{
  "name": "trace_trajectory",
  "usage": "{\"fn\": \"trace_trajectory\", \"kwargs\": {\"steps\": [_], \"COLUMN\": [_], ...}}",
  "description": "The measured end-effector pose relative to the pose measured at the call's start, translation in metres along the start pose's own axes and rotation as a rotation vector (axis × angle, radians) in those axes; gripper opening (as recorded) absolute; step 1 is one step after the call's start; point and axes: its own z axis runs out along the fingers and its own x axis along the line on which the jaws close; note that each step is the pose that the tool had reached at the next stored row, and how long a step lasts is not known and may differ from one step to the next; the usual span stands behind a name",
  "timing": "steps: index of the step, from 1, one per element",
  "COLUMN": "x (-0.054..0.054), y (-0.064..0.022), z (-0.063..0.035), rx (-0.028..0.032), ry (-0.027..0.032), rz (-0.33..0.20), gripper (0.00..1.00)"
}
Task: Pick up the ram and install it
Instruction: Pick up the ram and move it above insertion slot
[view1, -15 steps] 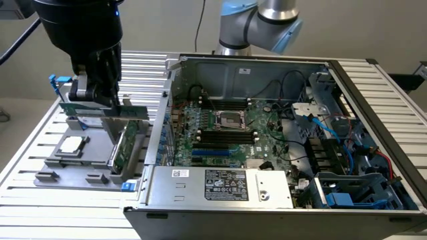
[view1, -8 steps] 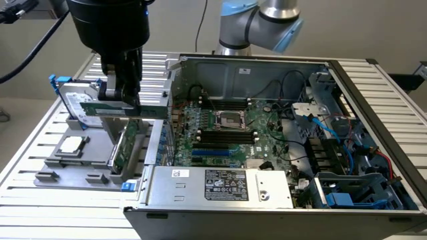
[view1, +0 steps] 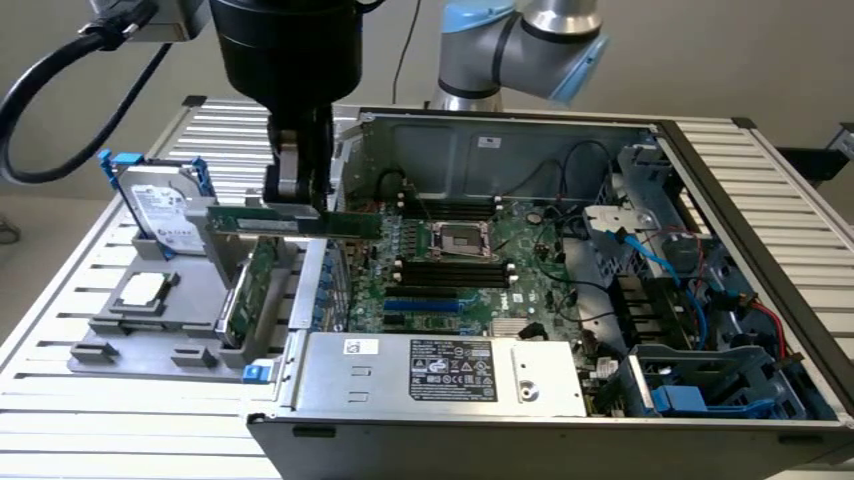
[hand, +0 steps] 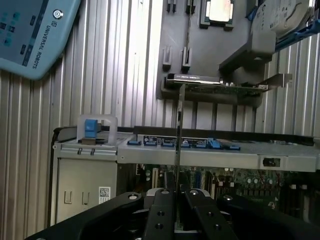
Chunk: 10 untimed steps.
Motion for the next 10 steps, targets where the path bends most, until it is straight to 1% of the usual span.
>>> {"fn": "trace_trajectory", "kwargs": {"steps": [10], "x": [0.002], "y": [-0.0449], "z": [-0.0029], "rx": [-0.0027], "ry": [-0.0002], "rz": [0.0], "gripper": [0.14]}}
